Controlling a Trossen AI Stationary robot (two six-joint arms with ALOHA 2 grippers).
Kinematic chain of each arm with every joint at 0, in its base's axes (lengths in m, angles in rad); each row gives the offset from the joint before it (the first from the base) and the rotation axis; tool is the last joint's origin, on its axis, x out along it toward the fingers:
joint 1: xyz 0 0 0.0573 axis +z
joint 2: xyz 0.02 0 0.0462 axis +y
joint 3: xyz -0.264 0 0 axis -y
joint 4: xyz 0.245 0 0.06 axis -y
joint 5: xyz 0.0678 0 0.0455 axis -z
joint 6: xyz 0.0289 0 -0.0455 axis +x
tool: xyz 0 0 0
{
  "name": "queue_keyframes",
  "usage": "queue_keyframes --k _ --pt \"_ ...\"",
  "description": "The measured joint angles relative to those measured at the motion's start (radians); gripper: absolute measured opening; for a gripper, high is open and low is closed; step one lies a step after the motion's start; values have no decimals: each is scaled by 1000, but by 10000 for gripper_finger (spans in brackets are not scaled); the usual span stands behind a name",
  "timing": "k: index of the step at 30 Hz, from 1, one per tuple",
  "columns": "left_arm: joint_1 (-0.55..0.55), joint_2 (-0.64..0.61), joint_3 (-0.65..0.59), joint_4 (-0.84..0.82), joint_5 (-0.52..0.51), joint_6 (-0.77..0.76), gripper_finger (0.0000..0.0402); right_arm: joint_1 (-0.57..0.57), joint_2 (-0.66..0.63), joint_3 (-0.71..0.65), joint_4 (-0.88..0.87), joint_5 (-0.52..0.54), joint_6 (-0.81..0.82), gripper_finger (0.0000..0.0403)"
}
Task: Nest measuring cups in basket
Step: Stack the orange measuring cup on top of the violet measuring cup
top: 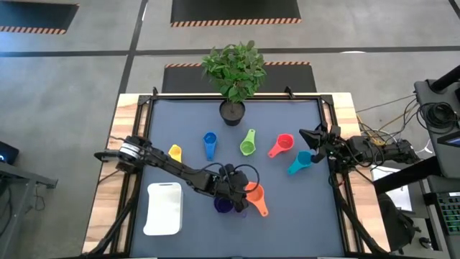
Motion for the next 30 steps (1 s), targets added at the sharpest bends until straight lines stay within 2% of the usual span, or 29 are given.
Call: queue_keyframes --k 11,14,30 --pt "0 31 5 12 8 -5 173 0 0 0 0 0 -4 9" --pt "0 32 5 12 8 -4 162 0 0 0 -1 0 -11 9" --pt "0 32 6 12 8 -32 9 0 0 0 0 0 -11 9"
